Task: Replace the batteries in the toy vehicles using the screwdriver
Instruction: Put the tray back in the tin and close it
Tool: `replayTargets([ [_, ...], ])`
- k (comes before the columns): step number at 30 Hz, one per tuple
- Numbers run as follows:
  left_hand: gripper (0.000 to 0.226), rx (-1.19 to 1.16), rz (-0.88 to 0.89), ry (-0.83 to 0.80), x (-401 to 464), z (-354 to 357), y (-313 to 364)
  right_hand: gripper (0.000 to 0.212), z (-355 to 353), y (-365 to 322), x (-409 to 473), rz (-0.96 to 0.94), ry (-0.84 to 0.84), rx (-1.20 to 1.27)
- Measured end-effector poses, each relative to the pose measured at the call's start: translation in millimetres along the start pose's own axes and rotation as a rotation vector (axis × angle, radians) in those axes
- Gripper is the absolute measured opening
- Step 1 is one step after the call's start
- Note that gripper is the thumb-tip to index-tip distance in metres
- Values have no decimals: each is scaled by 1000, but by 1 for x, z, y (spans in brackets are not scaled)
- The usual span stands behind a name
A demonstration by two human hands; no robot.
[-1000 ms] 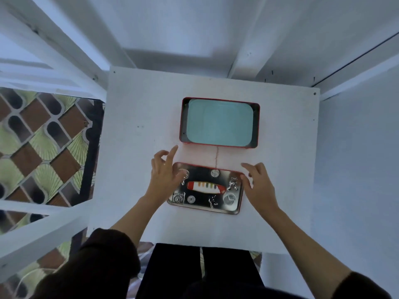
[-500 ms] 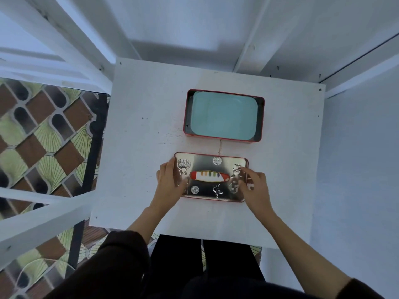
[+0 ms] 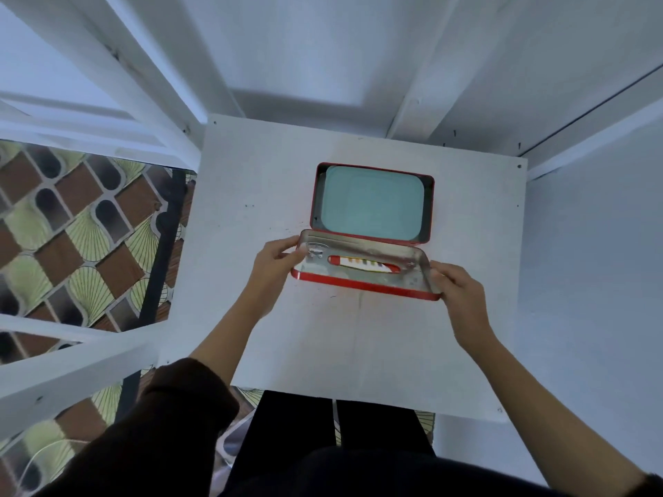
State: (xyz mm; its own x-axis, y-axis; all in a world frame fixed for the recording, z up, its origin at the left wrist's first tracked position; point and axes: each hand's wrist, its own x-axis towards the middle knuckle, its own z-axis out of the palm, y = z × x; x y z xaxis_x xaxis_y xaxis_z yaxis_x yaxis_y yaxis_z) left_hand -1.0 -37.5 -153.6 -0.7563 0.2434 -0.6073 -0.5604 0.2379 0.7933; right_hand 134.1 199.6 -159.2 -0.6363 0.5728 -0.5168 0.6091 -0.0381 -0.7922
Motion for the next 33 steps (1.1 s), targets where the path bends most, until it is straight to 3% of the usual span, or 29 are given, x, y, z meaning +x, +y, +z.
replayTargets([
  [1,20,0,-15,4,2,0,2,16,0,-5,2,27,8,78],
  [4,47,-15,-71,75,12,3,6,27,4,-25,9,114,62,446],
  [8,47,-215,-99,130,22,12,16,33,6,-42,27,206,164,727],
  [13,33,-14,-55,102,32,24,26,26,18,-46,52,104,99,216],
  [18,29,287,40,141,49,34,25,24,33,-39,80,-16,179,-231],
  [33,22,306,30,294,71,39,14,35,32,-28,100,44,192,-200],
])
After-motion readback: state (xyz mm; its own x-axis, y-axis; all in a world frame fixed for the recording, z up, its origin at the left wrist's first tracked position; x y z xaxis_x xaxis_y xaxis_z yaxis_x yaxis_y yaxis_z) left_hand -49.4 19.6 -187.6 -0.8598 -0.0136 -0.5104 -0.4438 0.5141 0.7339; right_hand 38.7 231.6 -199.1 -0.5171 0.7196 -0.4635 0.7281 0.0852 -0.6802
